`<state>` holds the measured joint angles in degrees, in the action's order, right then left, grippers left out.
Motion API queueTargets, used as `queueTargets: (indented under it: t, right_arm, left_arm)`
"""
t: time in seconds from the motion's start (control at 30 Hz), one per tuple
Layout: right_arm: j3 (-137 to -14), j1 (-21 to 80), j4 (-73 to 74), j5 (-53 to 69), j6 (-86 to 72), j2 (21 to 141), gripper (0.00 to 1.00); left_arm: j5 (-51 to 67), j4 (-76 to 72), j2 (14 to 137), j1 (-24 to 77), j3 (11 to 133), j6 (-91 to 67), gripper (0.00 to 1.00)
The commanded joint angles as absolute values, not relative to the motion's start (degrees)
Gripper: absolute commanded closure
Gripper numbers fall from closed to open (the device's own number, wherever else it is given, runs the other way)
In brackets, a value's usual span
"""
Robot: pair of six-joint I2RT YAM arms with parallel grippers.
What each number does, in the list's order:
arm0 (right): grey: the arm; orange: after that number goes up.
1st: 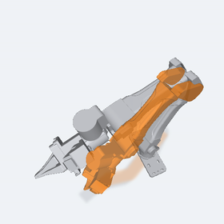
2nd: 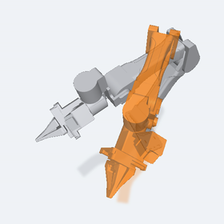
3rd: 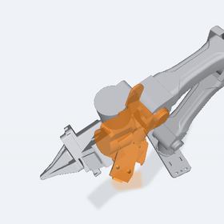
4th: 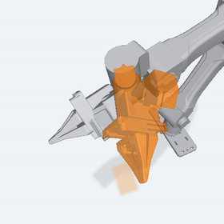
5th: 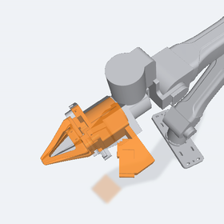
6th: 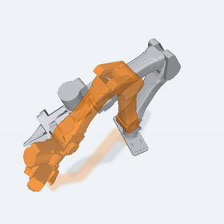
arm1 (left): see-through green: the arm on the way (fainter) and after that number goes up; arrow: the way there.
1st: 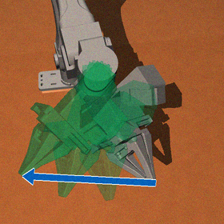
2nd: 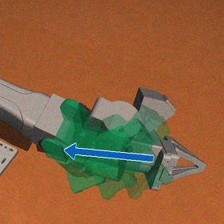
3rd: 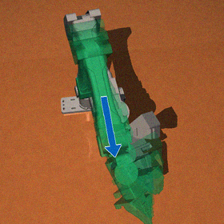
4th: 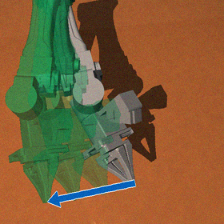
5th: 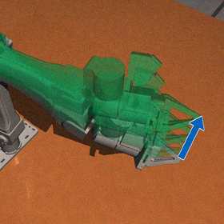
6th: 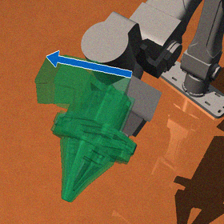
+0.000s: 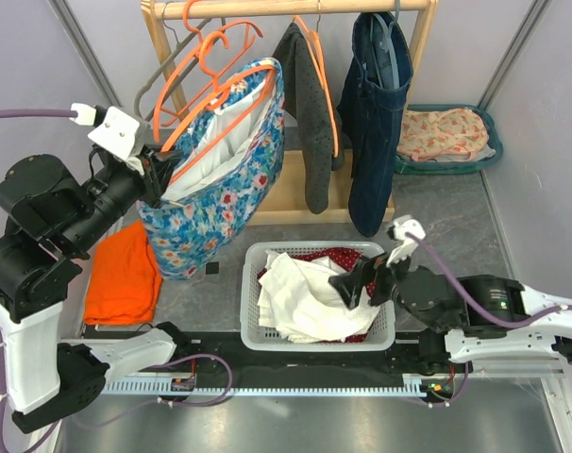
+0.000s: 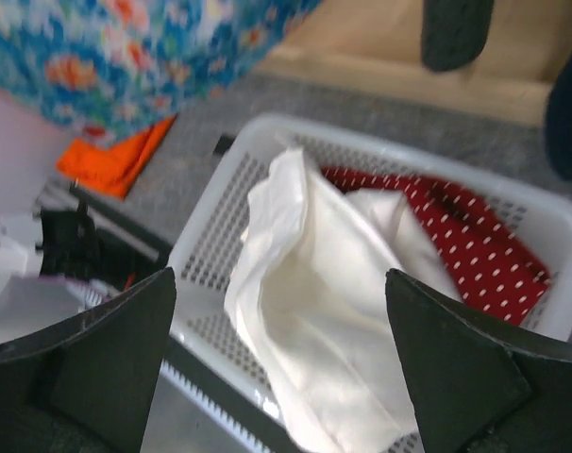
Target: Remove the skirt from the hanger
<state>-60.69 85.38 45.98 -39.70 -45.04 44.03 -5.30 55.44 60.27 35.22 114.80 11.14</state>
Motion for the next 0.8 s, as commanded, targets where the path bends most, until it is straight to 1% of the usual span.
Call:
queueTargets:
  t: [0.0,0.03,0.1,0.13,0.17,0.23,0.27,0.3,0.33,0.37,0.43,0.57,0.63,0.77]
  right_arm:
    - [-59.3,85.3,39.3,-53.9,-39.9,47.9,0.1]
    - [-58.8,84.8,38.2,-54.8,-39.5,51.6,0.15]
    - [-60.6,84.8,35.4,-55.5,-35.9,55.4,0.29]
    - [-62.7,84.9,35.3,-56.9,-34.3,58.5,0.29]
    - [-67.8,85.0,35.2,-58.3,-32.5,59.6,0.28]
    - [-74.8,85.1,33.2,-60.5,-24.0,60.7,0.21]
    - [-77.2,85.2,30.3,-60.7,-20.9,60.7,0.08]
    - [-79.5,85.0,28.8,-61.1,-14.8,61.0,0.04]
    - [-84.5,85.0,25.7,-61.2,-12.3,61.3,0.03]
    - [-86.9,84.9,24.1,-61.2,-9.6,61.6,0.02]
    - [-93.9,84.6,21.5,-61.4,-3.4,63.6,0.02]
    - [-101.2,84.1,13.0,-62.1,6.4,68.0,0.02]
    - [-104.1,82.1,12.3,-61.4,7.0,71.2,0.02]
    - [-106.6,79.6,12.8,-57.3,4.1,75.1,0.07]
  left_arm:
    - [-2.7,51.6,59.4,35.4,118.4,12.2,0.98]
    - [-1.6,51.7,59.4,35.4,118.7,12.1,0.98]
    - [-0.2,51.8,59.2,35.4,119.3,12.6,0.98]
    - [1.8,52.0,59.2,35.4,120.0,12.8,0.98]
    - [2.8,53.1,59.2,35.4,120.4,13.5,0.98]
    - [5.4,54.3,58.8,35.4,121.7,14.1,0.98]
    - [6.3,55.2,57.8,35.4,121.7,14.7,0.98]
    - [7.4,55.5,57.1,35.4,121.1,14.8,0.98]
    - [8.1,55.6,56.4,35.4,120.3,14.9,0.98]
    - [8.6,55.9,54.6,35.4,119.5,14.9,0.98]
    - [11.0,56.2,52.7,35.4,116.6,14.9,0.98]
    - [13.8,58.8,51.0,35.4,115.1,14.2,0.98]
    - [14.6,59.9,50.9,35.4,115.7,13.5,0.98]
    - [15.0,60.7,50.7,35.4,115.8,13.2,0.98]
